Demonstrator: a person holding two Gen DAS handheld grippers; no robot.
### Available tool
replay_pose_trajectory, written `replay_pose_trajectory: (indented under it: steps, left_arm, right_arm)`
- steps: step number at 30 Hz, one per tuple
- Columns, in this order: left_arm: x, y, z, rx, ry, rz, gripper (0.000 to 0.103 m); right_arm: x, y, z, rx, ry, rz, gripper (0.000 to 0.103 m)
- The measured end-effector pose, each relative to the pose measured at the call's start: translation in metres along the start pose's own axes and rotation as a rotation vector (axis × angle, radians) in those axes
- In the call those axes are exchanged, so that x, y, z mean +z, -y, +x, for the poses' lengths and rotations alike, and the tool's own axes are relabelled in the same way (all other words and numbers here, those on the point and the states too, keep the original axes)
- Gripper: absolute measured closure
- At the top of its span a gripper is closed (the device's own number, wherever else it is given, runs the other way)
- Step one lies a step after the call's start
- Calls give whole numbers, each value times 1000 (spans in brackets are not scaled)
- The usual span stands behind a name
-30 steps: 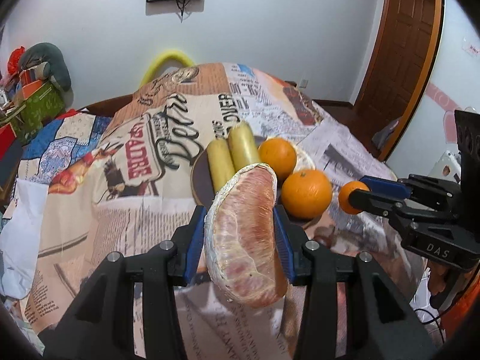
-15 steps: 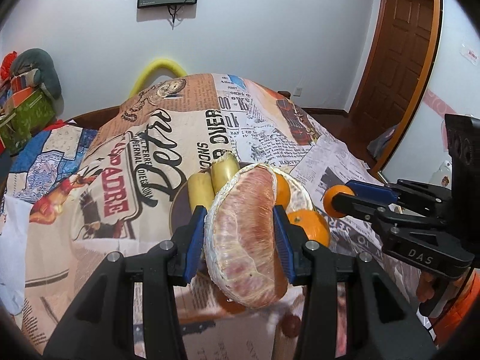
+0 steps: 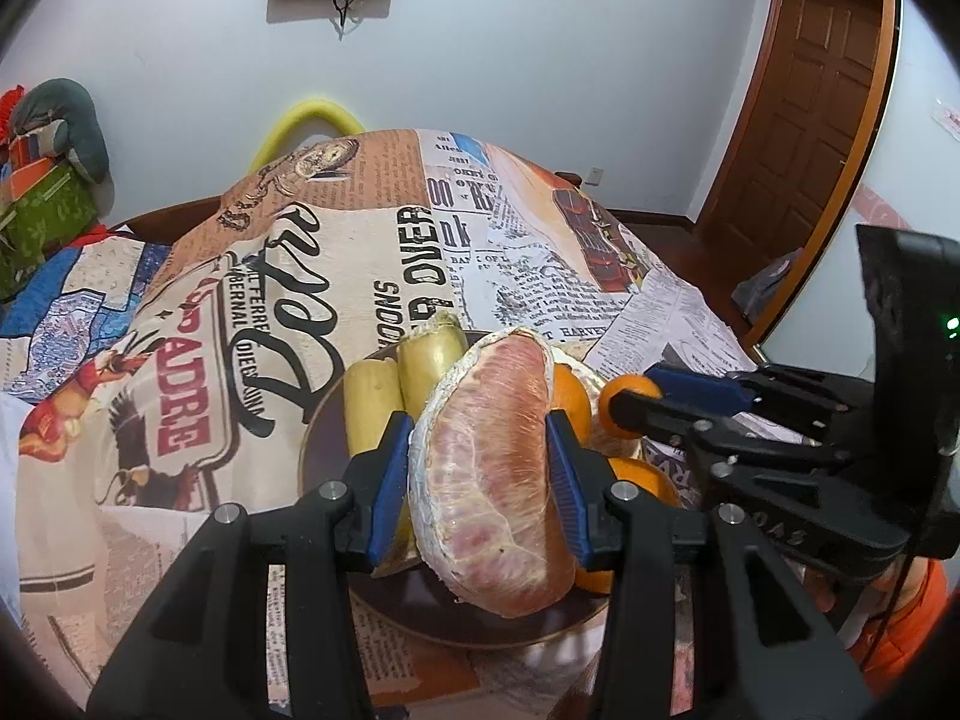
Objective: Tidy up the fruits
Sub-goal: 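Carry the pomelo segment to the plate with the left tool while the right tool grasps a mandarin, then release the pomelo segment on the plate with the left tool while the right tool releases the mandarin there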
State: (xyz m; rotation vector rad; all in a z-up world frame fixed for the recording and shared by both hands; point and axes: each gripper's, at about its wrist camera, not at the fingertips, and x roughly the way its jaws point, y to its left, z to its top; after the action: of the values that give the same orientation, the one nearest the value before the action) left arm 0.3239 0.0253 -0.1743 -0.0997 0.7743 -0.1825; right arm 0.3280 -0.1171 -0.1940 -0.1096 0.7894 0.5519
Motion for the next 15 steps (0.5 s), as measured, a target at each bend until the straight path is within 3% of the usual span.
replay_pose_trajectory:
  steps: [15]
  left_arm:
    - [-7,2,29,3,-65,3,59]
  right_arm:
    - [-5,2,8,9,-48,-12,73]
